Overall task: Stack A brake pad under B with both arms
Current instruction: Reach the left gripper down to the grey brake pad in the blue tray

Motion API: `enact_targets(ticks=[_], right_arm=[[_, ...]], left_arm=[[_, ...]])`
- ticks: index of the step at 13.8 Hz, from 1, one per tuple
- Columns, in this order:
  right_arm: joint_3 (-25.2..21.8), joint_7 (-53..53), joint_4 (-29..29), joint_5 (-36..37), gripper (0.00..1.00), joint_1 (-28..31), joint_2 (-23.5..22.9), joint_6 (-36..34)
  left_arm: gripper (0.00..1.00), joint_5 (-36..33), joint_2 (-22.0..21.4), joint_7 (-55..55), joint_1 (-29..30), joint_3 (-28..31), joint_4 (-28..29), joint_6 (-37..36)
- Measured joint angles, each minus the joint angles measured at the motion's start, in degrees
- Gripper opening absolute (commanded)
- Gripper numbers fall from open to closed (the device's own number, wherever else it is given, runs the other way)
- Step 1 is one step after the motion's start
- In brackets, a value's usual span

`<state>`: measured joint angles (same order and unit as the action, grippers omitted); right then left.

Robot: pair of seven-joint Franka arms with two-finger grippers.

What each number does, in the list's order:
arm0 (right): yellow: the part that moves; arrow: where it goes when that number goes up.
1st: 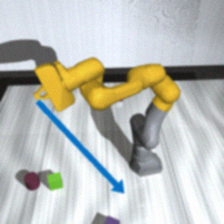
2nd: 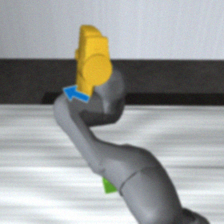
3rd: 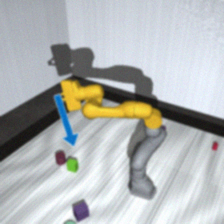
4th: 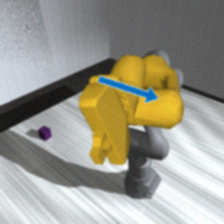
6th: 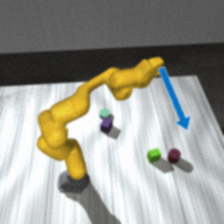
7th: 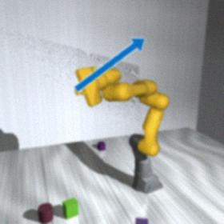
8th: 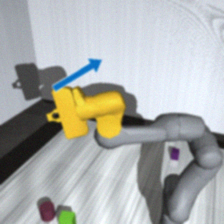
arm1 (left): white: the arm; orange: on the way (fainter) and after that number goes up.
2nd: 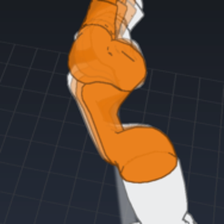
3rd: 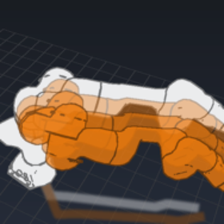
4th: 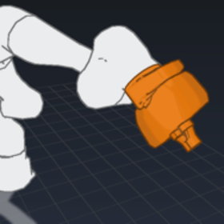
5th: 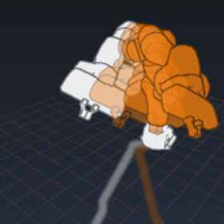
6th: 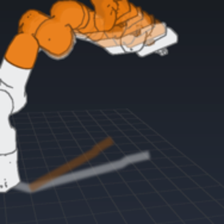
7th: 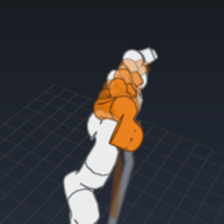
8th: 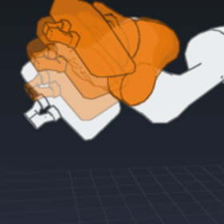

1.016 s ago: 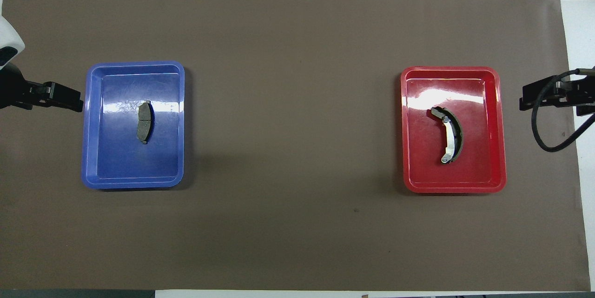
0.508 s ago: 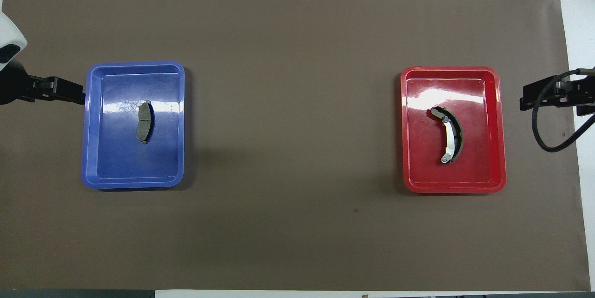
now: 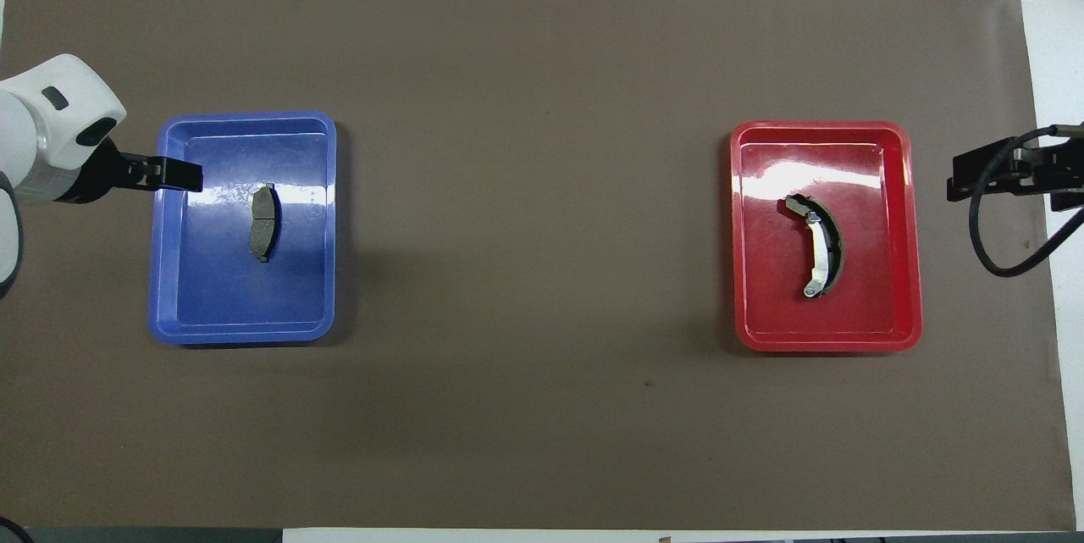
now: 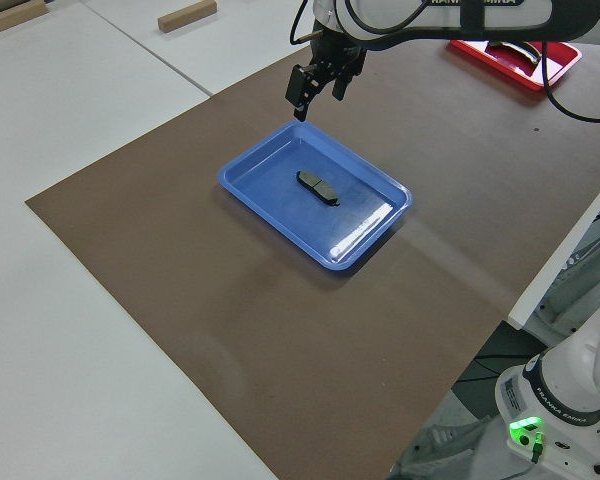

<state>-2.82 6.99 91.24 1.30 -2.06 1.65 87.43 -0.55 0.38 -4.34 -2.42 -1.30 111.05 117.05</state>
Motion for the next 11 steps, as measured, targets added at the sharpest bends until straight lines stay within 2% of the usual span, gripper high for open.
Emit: enact_targets(ticks=[4,8,11], right_arm=[[0.0,0.0,0.0,0.0,1.00,0.0,0.0,0.0],[0.0,0.0,0.7,0.0,1.00,0.0,0.1,0.1],[0.1,0.0,4.9,-0.2,1.00,-0.2,1.2,5.7]], left_arm=[[0.99,0.0,3.1,0.5,-1.9,-0.1,5.6,8.3],[0.99,0.0,8.6,0.5,-1.8,-0.1,11.0,19.0],[0.98,0.0,10.3,0.5,-1.6,0.2,13.7,21.2]])
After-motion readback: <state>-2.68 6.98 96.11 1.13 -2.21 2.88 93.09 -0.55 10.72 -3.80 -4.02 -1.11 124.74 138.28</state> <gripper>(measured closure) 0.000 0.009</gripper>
